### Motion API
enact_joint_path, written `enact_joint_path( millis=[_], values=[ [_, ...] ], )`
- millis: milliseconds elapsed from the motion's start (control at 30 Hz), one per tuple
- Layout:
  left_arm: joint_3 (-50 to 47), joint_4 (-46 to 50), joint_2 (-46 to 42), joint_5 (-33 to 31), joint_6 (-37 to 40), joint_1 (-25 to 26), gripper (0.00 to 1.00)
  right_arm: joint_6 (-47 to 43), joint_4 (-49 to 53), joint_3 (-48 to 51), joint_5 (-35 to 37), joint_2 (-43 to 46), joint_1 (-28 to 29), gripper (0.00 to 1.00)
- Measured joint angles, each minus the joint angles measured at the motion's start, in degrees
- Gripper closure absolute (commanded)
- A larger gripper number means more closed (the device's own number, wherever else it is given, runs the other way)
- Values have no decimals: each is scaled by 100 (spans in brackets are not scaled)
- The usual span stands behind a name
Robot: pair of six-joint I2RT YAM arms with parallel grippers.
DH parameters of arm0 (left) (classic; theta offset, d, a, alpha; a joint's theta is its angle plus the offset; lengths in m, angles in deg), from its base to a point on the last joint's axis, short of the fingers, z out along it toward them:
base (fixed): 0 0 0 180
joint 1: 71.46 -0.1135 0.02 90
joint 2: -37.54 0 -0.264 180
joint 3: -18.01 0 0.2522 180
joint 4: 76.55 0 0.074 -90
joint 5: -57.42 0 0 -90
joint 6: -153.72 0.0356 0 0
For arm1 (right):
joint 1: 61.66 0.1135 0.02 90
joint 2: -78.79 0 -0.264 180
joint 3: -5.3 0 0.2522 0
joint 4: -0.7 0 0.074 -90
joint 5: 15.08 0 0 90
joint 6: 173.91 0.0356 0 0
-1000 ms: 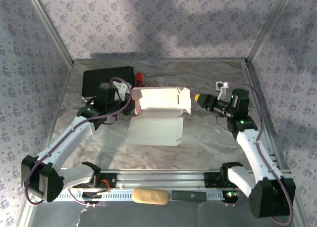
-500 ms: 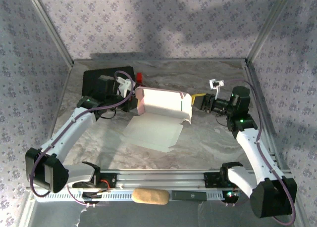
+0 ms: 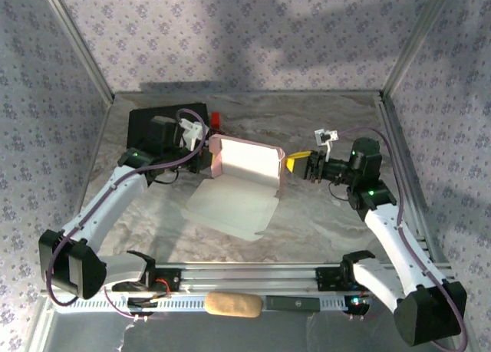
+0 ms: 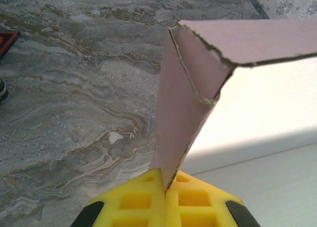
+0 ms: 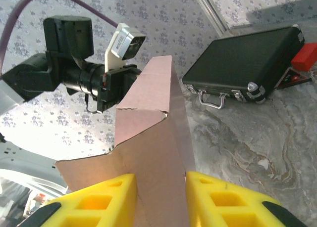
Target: Fold the paper box
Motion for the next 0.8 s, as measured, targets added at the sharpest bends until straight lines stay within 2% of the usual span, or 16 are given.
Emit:
enact_joint_path(
  millis=[333, 800],
  values=[
    [0, 2, 0, -22, -4, -7, 100, -424, 393, -50, 553, -81, 573, 63],
    [0, 0, 0, -184, -7, -39, 100, -789, 680, -177, 1213, -195, 953, 57]
  ],
)
